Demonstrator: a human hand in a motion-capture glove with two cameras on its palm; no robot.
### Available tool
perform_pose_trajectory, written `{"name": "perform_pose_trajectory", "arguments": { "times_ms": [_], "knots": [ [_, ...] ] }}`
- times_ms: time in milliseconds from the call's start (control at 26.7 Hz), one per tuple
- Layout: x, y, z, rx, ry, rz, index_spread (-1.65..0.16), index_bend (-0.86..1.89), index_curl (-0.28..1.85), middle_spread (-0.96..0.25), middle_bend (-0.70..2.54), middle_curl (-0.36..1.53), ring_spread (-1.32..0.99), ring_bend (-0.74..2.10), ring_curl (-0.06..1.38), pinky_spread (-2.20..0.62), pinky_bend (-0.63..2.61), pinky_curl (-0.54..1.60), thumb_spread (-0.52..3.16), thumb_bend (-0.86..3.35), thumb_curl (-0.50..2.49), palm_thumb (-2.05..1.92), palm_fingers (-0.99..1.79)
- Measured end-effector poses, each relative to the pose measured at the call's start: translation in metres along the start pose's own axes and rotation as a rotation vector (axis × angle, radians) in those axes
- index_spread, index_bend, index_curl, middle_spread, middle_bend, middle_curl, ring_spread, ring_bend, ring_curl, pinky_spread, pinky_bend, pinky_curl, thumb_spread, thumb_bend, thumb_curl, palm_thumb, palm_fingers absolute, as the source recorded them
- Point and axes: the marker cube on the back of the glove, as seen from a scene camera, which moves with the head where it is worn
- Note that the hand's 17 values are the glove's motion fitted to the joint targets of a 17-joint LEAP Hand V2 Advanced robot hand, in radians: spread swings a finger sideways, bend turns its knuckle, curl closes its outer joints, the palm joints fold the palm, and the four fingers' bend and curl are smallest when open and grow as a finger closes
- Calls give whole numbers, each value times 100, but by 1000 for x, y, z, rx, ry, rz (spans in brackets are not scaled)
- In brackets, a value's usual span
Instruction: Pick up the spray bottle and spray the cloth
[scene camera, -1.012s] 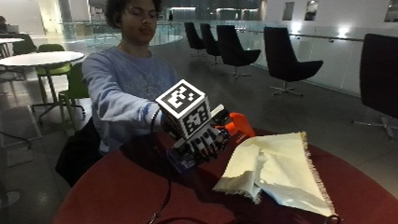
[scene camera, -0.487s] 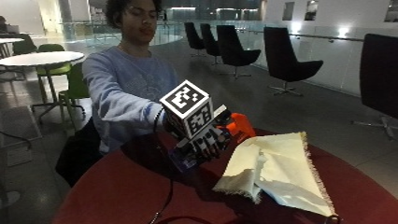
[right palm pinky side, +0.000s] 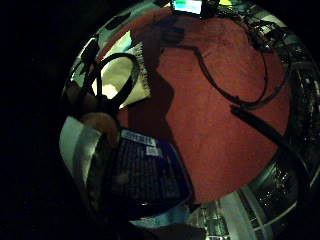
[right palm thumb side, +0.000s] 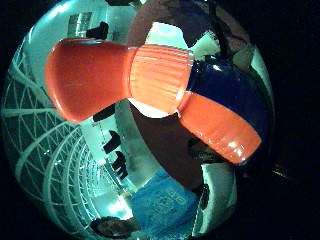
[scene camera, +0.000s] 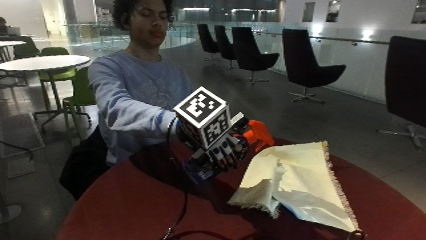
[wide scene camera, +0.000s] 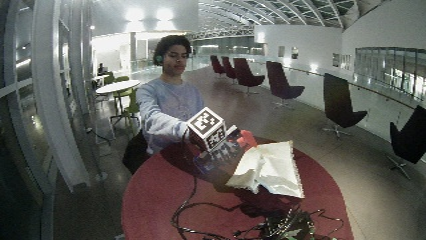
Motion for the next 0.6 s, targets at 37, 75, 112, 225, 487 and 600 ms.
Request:
{"name": "perform_pose_trajectory", "arguments": {
  "times_ms": [37, 75, 112, 225, 487, 600],
  "knots": [
    [-2, 2, 0, 8, -29, -19, -28, 11, 31, -10, 28, 46, -11, 56, 40, -13, 44, 40, 63, -3, 62, 100, 117],
    [-5, 4, 1, 19, -70, -47, -28, 11, 31, -10, 28, 46, -11, 56, 40, -13, 44, 40, 63, -3, 62, 100, 117],
    [-8, 7, 2, 30, -125, -80, -28, 12, 31, -10, 28, 46, -11, 56, 40, -13, 44, 40, 63, -3, 62, 100, 117],
    [-23, 20, 8, 50, -327, -203, -28, 12, 31, -10, 28, 46, -11, 56, 40, -13, 45, 40, 62, -3, 62, 99, 117],
    [-85, 62, 68, 41, -669, -547, -28, 12, 31, -10, 28, 47, -12, 56, 40, -13, 45, 40, 63, -3, 62, 100, 117],
    [-110, 74, 102, 35, -728, -620, -28, 11, 30, -10, 28, 46, -12, 57, 41, -13, 45, 40, 63, -3, 62, 100, 116]
  ]
}}
